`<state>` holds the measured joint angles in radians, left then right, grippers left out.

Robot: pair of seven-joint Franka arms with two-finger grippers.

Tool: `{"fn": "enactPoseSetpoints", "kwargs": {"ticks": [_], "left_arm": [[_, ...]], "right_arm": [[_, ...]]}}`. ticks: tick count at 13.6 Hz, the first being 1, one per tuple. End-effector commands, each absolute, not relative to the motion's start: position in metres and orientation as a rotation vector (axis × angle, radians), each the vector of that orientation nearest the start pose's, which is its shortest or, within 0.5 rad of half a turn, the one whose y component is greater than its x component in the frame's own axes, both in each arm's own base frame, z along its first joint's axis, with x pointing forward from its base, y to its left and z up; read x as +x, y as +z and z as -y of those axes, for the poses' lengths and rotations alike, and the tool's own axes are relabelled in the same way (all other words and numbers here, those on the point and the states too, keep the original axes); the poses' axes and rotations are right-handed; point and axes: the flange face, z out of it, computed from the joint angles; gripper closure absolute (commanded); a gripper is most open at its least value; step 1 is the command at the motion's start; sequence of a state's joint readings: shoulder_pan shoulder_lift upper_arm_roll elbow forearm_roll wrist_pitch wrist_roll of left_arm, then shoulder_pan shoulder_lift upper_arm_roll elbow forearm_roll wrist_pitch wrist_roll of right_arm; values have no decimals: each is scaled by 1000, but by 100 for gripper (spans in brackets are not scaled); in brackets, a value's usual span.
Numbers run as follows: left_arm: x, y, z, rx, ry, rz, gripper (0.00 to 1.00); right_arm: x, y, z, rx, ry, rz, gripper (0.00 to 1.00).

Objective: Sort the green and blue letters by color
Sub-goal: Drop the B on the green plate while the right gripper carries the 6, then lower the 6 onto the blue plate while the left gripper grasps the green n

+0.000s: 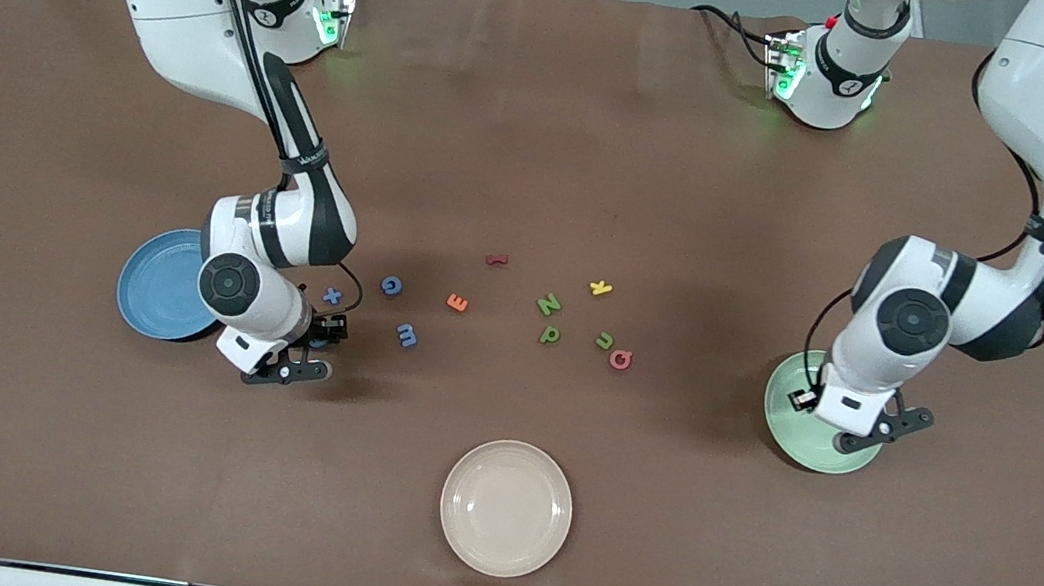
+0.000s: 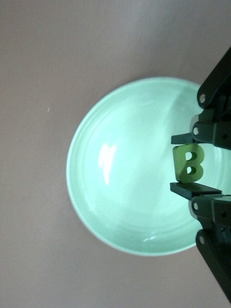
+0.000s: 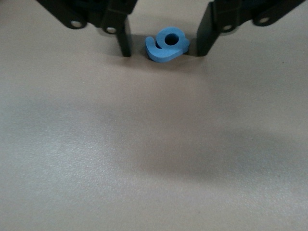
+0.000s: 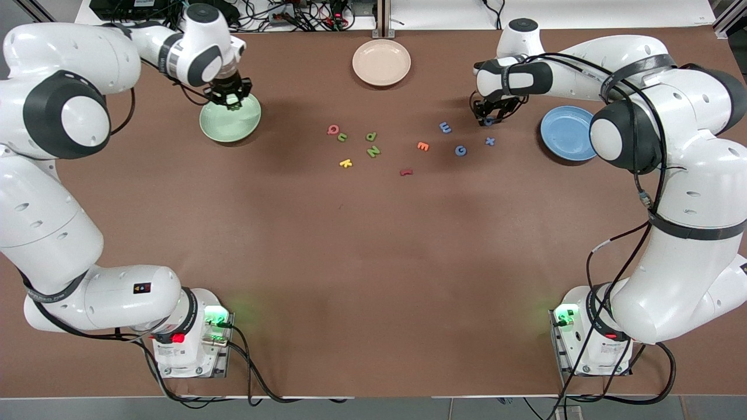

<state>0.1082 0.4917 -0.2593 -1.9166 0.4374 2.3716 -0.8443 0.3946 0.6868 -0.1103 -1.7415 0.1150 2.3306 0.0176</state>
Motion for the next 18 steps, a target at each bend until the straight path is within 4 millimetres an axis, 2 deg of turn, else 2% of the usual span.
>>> {"fn": "enactPoseSetpoints", "kwargs": {"ticks": [1,2,3,4,5,6,9,10,12,13,14,15,16,17,18], "left_arm": [[631,222,87,-2925,-99,556,86],[630,220,84,-2924,-91,548,64],[630,222,74,-2923,-88,538,23],[631,229,67,-2926,-100,526,0],[632,240,67,-2929,-116,503,0],[630,252,77,-2920,-105,489,0],[620,286,129,-2949,-83,441,0],[614,291,155,-2972,-74,457,0],[594,290,221,-2990,-77,581,1],[585,287,252,-2985,-79,654,5],[575,280,288,-2981,-67,739,8],[570,273,317,-2964,-58,867,9],[568,261,342,-2932,-40,1013,9],[562,249,370,-2899,-27,1131,11],[553,239,392,-2871,-10,1204,13]], "right_arm": [[624,173,-194,-3116,152,295,52],[624,174,-194,-3116,150,295,61],[624,173,-193,-3117,155,292,69],[624,174,-193,-3116,155,292,77],[625,174,-192,-3116,153,290,81],[626,175,-191,-3116,150,288,82],[627,189,-183,-3103,182,254,83],[629,207,-177,-3095,185,246,84],[632,243,-148,-3078,225,228,84],[634,258,-129,-3063,241,256,84],[637,266,-100,-3046,260,300,84],[640,271,-72,-3027,249,362,83],[639,272,-52,-3018,246,398,83],[635,271,-23,-3009,244,420,83],[633,269,-1,-2997,246,455,83]]}}
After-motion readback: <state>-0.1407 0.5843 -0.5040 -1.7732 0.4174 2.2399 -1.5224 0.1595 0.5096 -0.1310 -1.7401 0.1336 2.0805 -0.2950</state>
